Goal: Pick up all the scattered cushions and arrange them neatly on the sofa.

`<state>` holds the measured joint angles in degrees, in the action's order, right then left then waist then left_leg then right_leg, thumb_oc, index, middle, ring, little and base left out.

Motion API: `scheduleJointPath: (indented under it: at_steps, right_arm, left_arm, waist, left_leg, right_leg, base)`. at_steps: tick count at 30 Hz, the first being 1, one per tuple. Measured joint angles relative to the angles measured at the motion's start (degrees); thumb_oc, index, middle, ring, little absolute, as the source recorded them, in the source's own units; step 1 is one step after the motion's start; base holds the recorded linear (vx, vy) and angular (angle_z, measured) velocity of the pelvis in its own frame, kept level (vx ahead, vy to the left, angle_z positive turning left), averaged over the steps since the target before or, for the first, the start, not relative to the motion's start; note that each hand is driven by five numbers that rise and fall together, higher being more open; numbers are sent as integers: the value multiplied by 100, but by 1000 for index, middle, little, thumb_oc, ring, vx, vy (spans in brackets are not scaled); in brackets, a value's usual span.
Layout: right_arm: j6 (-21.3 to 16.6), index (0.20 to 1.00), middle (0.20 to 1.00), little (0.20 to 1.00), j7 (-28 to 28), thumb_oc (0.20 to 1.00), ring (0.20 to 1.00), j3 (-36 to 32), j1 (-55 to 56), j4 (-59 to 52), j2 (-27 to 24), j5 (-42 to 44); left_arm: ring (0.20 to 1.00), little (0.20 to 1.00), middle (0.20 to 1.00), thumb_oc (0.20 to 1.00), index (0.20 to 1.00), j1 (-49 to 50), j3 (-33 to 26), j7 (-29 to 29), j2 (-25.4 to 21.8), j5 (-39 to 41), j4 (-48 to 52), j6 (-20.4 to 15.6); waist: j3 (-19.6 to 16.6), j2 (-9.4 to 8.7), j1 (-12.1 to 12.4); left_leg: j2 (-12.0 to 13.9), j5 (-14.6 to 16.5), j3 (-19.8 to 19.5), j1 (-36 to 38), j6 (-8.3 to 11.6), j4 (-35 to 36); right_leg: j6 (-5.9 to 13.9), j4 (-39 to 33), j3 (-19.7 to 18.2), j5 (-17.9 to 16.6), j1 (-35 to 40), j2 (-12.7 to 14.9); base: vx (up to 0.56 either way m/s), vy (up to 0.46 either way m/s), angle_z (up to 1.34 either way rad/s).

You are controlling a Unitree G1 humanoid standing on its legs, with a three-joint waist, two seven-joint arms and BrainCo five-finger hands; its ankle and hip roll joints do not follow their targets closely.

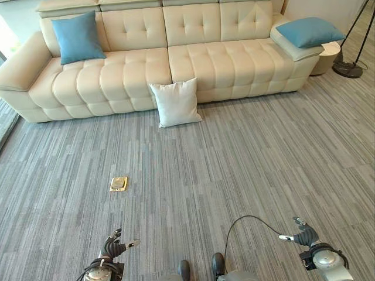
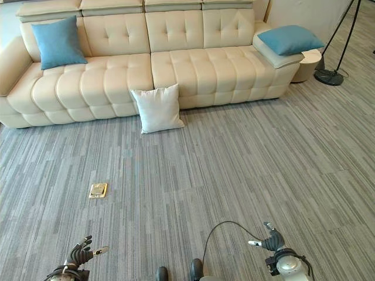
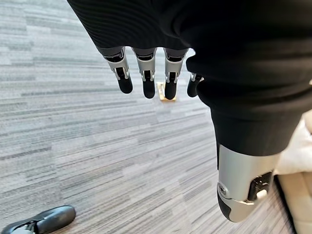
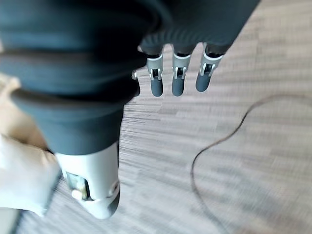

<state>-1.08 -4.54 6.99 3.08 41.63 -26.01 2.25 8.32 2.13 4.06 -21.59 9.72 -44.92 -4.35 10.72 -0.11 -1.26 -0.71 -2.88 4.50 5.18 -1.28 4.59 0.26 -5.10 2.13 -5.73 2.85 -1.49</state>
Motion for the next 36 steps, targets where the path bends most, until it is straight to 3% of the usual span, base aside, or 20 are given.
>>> scheduleJointPath:
  at_steps: [10, 18, 24, 27, 29, 31, 34, 35, 36]
  right_arm:
    - [25, 1000, 1000, 1000, -49, 1000, 1000, -108, 159, 75, 288, 453]
    - [20, 1000, 1000, 1000, -281, 1000, 1000, -408, 162, 67, 481, 916]
    - [20, 1000, 1000, 1000, -352, 1000, 1000, -412, -127, 66, 489, 902]
    - [29, 1000, 1000, 1000, -362, 1000, 1000, -312, -238, 61, 480, 892]
    - [38, 1000, 1000, 1000, -362, 1000, 1000, -294, -261, 47, 485, 885]
    - [40, 1000, 1000, 1000, -358, 1000, 1000, -235, -365, -141, 458, 833]
    - [43, 1000, 1000, 1000, -343, 1000, 1000, -54, -307, -286, 457, 773]
    - [38, 1000, 1000, 1000, -340, 1000, 1000, 27, -277, -522, 459, 727]
    - [37, 1000, 1000, 1000, -339, 1000, 1000, 38, -280, -574, 465, 717]
  left_arm:
    - [1000, 1000, 1000, 1000, 1000, 88, 11, 47, 189, 63, -4, 79]
    - [1000, 1000, 1000, 1000, 1000, 6, 17, 99, 304, 292, 376, 119]
    - [1000, 1000, 1000, 1000, 1000, -2, 4, 201, 288, 320, 406, 117]
    - [1000, 1000, 1000, 1000, 1000, 12, -10, 257, 289, 493, 414, 119]
    - [1000, 1000, 1000, 1000, 1000, -142, -20, 289, 268, 515, 427, 117]
    - [1000, 1000, 1000, 1000, 1000, -267, -17, 299, 263, 515, 439, 102]
    - [1000, 1000, 1000, 1000, 1000, -322, -9, 322, 244, 512, 426, 100]
    - [1000, 1000, 1000, 1000, 1000, -410, -9, 358, 225, 510, 418, 107]
    - [1000, 1000, 1000, 1000, 1000, -418, -7, 367, 222, 510, 401, 109]
  waist:
    - [-12, 15, 3]
    - [57, 43, -10]
    - [169, -17, 38]
    - [207, -74, 105]
    - [297, -114, 92]
    - [554, -48, 36]
    - [570, -97, -40]
    - [640, -188, -53]
    - [663, -196, -60]
  left_leg:
    - [-4, 47, -197, -170, 88, 36]
    - [-74, 28, -439, -694, 121, -269]
    - [-125, 31, -234, -744, 45, -220]
    - [-98, 52, -9, -689, -89, -152]
    - [-123, 104, 67, -637, -178, -142]
    - [-41, 260, 31, -483, -322, -232]
    - [-106, 360, -73, -356, -400, -245]
    - [-160, 417, -96, -312, -453, -248]
    - [-167, 421, -122, -314, -461, -270]
  right_leg:
    - [-36, 2, 177, 23, -79, 8]
    - [-109, 35, 621, 36, -332, 123]
    - [-9, 39, 394, 21, -513, 161]
    - [45, 166, 190, 17, -627, 153]
    - [241, 724, 109, 142, -859, 156]
    - [486, 2025, 117, 418, -1326, 168]
    - [617, 3139, 83, 684, -1848, 207]
    - [551, 3257, 81, 1053, -2200, 263]
    - [532, 3070, 146, 1077, -2290, 272]
  base:
    - [4, -18, 9]
    - [10, 24, 26]
    - [70, 157, -17]
    - [108, 144, -42]
    - [157, 191, -25]
    - [243, 161, -8]
    - [310, 52, 6]
    - [372, -15, 9]
    - [425, -34, 15]
